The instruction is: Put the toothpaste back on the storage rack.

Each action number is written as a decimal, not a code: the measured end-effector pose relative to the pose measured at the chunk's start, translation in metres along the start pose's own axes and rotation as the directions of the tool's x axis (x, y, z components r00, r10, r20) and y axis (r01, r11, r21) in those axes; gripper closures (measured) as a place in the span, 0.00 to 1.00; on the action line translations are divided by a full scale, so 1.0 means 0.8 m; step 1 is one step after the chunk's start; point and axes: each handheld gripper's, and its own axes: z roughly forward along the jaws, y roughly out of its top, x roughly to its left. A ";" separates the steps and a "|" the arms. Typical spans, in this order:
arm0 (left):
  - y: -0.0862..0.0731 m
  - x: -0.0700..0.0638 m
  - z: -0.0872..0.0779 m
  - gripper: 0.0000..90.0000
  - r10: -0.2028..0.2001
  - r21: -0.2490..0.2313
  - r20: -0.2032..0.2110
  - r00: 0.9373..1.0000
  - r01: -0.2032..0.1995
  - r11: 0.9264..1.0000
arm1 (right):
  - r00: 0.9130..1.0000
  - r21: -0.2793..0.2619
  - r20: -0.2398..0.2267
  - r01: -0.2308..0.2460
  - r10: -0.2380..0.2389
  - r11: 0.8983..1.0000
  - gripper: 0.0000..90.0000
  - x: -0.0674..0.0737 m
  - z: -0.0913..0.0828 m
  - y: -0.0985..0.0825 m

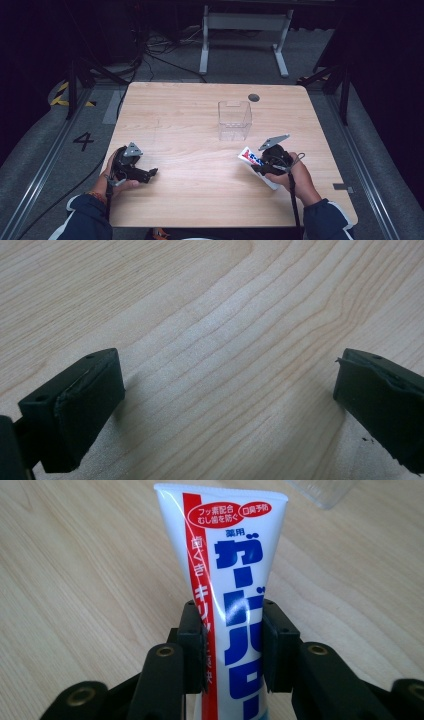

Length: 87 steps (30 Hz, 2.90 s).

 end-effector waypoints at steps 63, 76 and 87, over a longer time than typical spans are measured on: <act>-0.001 -0.002 0.000 0.01 -0.022 -0.001 0.003 1.000 0.022 1.000 | 0.995 -0.456 0.087 0.074 -0.038 0.887 0.76 -0.025 -0.078 0.095; -0.001 -0.002 0.001 0.01 -0.024 -0.003 0.002 1.000 0.024 1.000 | 0.996 -0.471 0.073 0.079 -0.051 0.879 0.76 -0.024 -0.060 0.124; 0.000 0.000 0.000 0.01 -0.002 -0.005 -0.004 1.000 0.002 1.000 | 0.996 -0.498 0.079 0.080 -0.047 0.863 0.77 -0.030 -0.055 0.143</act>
